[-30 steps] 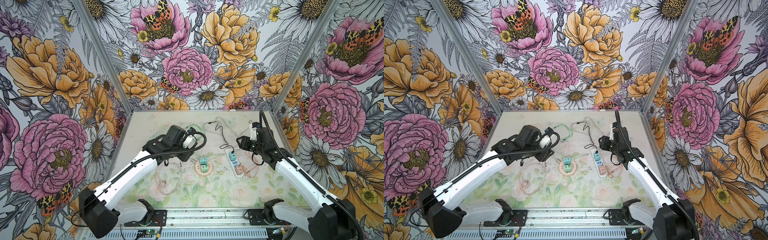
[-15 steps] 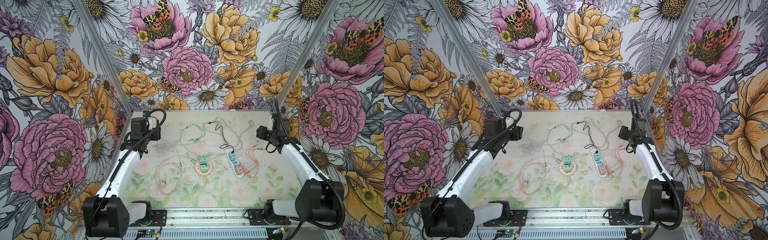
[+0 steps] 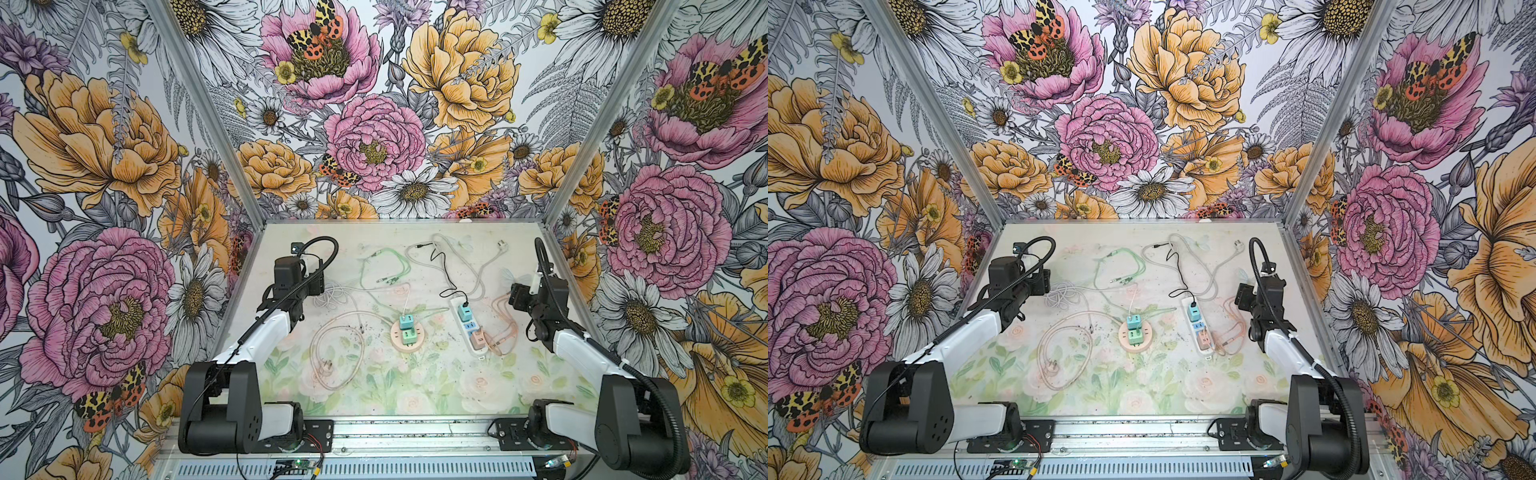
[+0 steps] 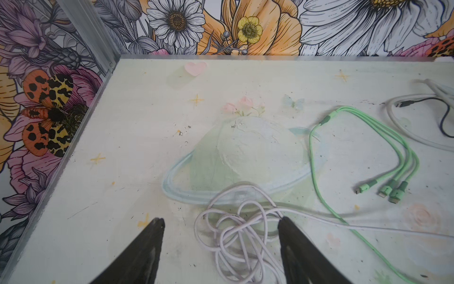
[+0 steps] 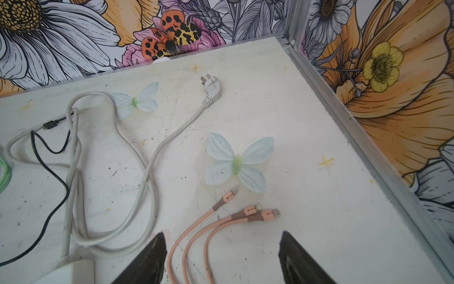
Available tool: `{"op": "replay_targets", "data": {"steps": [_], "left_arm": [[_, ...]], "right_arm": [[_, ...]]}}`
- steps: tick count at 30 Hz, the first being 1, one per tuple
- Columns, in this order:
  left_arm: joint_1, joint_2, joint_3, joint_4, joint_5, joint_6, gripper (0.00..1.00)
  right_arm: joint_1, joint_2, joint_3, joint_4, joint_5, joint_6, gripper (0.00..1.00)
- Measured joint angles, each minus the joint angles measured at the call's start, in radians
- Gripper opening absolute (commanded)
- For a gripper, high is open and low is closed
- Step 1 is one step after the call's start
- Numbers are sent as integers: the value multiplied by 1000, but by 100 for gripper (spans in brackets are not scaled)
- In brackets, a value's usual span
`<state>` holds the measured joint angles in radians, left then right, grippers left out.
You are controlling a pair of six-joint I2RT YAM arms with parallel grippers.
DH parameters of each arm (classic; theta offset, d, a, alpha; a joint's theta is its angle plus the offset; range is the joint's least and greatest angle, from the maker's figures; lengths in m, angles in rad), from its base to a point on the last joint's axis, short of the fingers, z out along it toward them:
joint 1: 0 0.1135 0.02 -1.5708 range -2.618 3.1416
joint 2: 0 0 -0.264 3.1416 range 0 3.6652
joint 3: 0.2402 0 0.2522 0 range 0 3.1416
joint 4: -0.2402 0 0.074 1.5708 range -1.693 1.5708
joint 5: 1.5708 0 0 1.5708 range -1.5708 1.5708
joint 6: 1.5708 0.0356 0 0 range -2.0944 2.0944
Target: Insert the plug
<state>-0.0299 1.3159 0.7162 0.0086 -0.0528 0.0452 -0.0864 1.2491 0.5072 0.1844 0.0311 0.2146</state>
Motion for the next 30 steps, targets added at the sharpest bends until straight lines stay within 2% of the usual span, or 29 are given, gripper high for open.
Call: {"op": "replay_targets", "data": {"steps": [1, 2, 3, 11, 13, 19, 20, 21, 24, 30], "left_arm": [[1, 5, -8, 24, 0, 5, 79], [2, 14, -15, 50, 1, 6, 94], [3, 26, -22, 78, 5, 5, 98], [3, 121, -126, 307, 10, 9, 98], [5, 127, -171, 393, 8, 8, 99], [8, 173, -299, 681, 8, 9, 98], [8, 197, -321, 741, 8, 9, 99], [9, 214, -341, 780, 6, 8, 99], [20, 235, -374, 836, -9, -4, 99], [41, 236, -349, 880, -23, -24, 99]], "right_arm": [[0, 29, 0, 45, 0, 0, 73], [0, 53, 0, 83, -1, 0, 73], [0, 80, 0, 121, -1, -4, 73], [0, 195, -21, 343, -13, -53, 76], [1, 209, -35, 407, -28, -69, 81], [29, 265, -74, 527, -42, -105, 84], [32, 272, -87, 557, -42, -111, 94], [36, 275, -101, 579, -42, -119, 99], [40, 278, -127, 618, -43, -127, 100], [40, 279, -127, 653, -13, -126, 100]]}}
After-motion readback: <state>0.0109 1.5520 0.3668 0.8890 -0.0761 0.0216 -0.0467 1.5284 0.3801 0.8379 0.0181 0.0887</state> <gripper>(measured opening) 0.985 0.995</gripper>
